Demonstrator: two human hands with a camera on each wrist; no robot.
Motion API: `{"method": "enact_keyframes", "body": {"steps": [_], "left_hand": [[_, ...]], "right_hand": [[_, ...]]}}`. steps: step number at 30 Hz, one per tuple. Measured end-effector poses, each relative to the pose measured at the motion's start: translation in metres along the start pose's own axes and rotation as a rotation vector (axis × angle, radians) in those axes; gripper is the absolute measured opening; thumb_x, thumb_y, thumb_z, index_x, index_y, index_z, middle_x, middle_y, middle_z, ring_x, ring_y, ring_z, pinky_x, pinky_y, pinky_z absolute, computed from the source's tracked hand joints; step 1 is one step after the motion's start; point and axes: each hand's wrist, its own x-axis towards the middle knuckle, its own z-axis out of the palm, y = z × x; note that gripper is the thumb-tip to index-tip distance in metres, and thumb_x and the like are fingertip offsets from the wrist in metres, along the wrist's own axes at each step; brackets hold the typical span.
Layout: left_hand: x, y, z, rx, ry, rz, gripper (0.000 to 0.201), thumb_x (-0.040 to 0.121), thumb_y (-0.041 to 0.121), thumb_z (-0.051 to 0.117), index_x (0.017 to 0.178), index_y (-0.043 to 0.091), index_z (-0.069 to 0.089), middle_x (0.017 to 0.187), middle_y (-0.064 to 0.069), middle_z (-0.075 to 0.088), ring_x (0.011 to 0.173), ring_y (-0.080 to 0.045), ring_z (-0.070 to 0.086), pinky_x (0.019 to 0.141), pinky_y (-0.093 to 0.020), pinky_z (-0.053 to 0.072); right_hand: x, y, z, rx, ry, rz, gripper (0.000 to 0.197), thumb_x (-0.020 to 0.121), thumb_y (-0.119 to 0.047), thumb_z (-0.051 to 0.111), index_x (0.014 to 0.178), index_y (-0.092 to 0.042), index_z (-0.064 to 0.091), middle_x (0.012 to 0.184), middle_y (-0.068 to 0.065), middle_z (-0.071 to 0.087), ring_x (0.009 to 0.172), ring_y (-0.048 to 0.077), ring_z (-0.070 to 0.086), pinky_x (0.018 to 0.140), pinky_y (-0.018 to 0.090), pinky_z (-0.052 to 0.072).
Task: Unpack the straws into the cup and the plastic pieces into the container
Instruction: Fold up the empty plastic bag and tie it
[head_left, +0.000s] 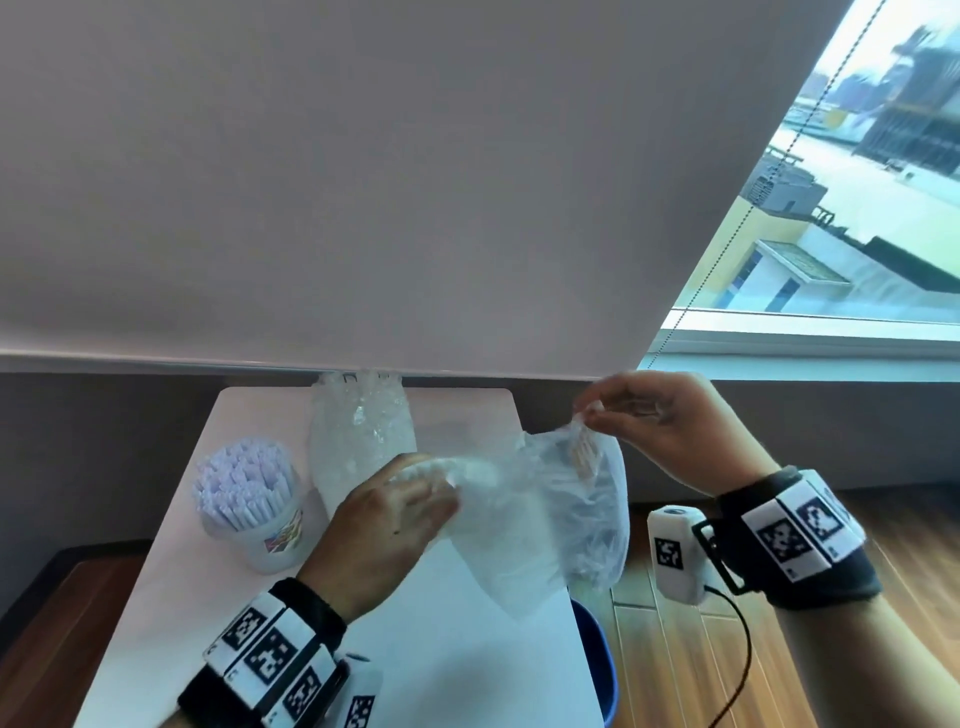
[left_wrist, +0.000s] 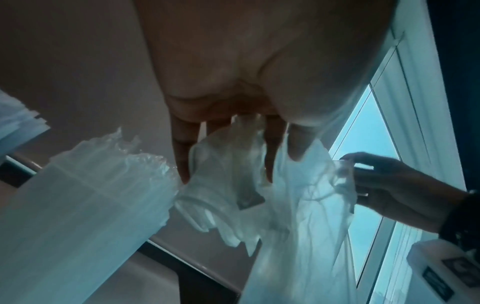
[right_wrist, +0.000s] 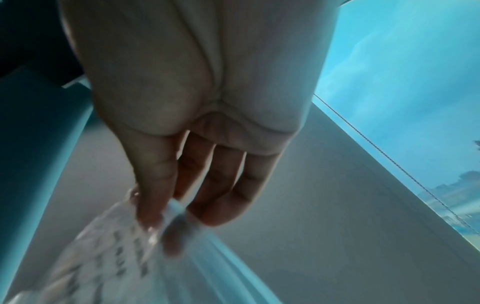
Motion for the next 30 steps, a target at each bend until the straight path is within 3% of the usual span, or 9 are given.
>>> {"method": "enact_keyframes", "body": {"steps": [4,7,9,12,15,19,24,27,30], "left_hand": [[0.004,0.009,-0.014,-0.264,0.109,-0.008,0.024,0.095,0.035,0.056,0.084,0.024,0.075,0.101,0.015,0.062,0.095,-0.009,0.063,0.071,-0.026,0.058],[0.011,0.008,-0.030,-0.233,0.139,0.029,0.028,0.094,0.041,0.049,0.085,0.029,0.073,0.097,0.010,0.063,0.095,-0.008,0.062,0.084,-0.014,0.046],[0.016,0.006,-0.042,-0.238,0.139,0.013,0.031,0.093,0.042,0.047,0.084,0.029,0.074,0.098,0.009,0.064,0.098,-0.008,0.061,0.087,-0.012,0.041],[0.017,0.002,-0.056,-0.208,0.149,-0.019,0.031,0.093,0.046,0.054,0.086,0.025,0.076,0.102,0.013,0.066,0.104,-0.003,0.061,0.089,-0.010,0.041],[0.009,-0.005,-0.076,-0.299,0.087,-0.078,0.053,0.074,0.071,0.060,0.099,0.027,0.077,0.110,0.019,0.065,0.109,0.010,0.055,0.089,-0.004,0.038],[-0.005,-0.032,-0.084,-0.081,-0.161,-0.189,0.096,0.052,0.089,0.063,0.126,0.028,0.064,0.137,0.020,0.050,0.120,0.010,0.049,0.099,-0.020,0.039],[-0.012,-0.026,-0.056,-0.194,-0.096,-0.192,0.034,0.084,0.057,0.064,0.105,0.033,0.075,0.120,0.015,0.064,0.113,-0.001,0.061,0.106,-0.039,0.044],[-0.010,-0.014,-0.052,-0.333,-0.048,-0.243,0.038,0.083,0.061,0.064,0.102,0.032,0.077,0.116,0.013,0.064,0.110,-0.004,0.063,0.103,-0.037,0.047],[-0.010,-0.003,-0.054,-0.423,-0.025,-0.249,0.024,0.091,0.045,0.063,0.097,0.028,0.078,0.111,0.001,0.065,0.100,-0.007,0.066,0.088,-0.026,0.048]], "right_hand": [[0.000,0.025,0.005,0.238,0.284,0.007,0.028,0.081,-0.008,0.073,0.108,-0.008,0.066,0.098,0.004,0.074,0.091,0.016,0.071,0.084,0.032,0.056],[-0.012,0.051,0.032,0.407,0.102,0.142,0.074,0.072,-0.026,0.084,0.135,-0.021,0.045,0.127,0.000,0.063,0.116,0.015,0.061,0.092,0.034,0.052],[-0.020,0.068,0.061,0.537,-0.103,0.300,0.085,0.069,-0.017,0.086,0.139,-0.023,0.039,0.129,0.003,0.062,0.117,0.018,0.061,0.093,0.036,0.053],[-0.026,0.080,0.095,0.531,-0.241,0.407,0.048,0.082,0.003,0.072,0.126,-0.006,0.055,0.108,0.012,0.071,0.099,0.030,0.069,0.093,0.043,0.053],[-0.020,0.071,0.104,0.619,-0.151,0.423,0.012,0.087,0.003,0.065,0.098,0.005,0.062,0.089,0.013,0.066,0.077,0.028,0.066,0.080,0.046,0.055],[-0.007,0.056,0.091,0.859,-0.099,0.363,0.017,0.084,-0.011,0.067,0.095,0.000,0.059,0.081,0.012,0.057,0.067,0.023,0.059,0.065,0.040,0.055],[0.007,0.046,0.079,0.889,-0.088,0.305,0.054,0.072,-0.040,0.082,0.115,-0.016,0.062,0.098,0.017,0.058,0.082,0.024,0.058,0.069,0.037,0.054],[0.005,0.041,0.080,0.641,-0.172,0.281,0.055,0.085,-0.014,0.073,0.132,-0.030,0.050,0.110,0.020,0.061,0.089,0.028,0.064,0.077,0.047,0.058],[0.003,0.039,0.083,0.627,-0.165,0.245,0.053,0.089,0.006,0.060,0.132,-0.020,0.046,0.105,0.025,0.061,0.081,0.032,0.065,0.069,0.048,0.059]]}}
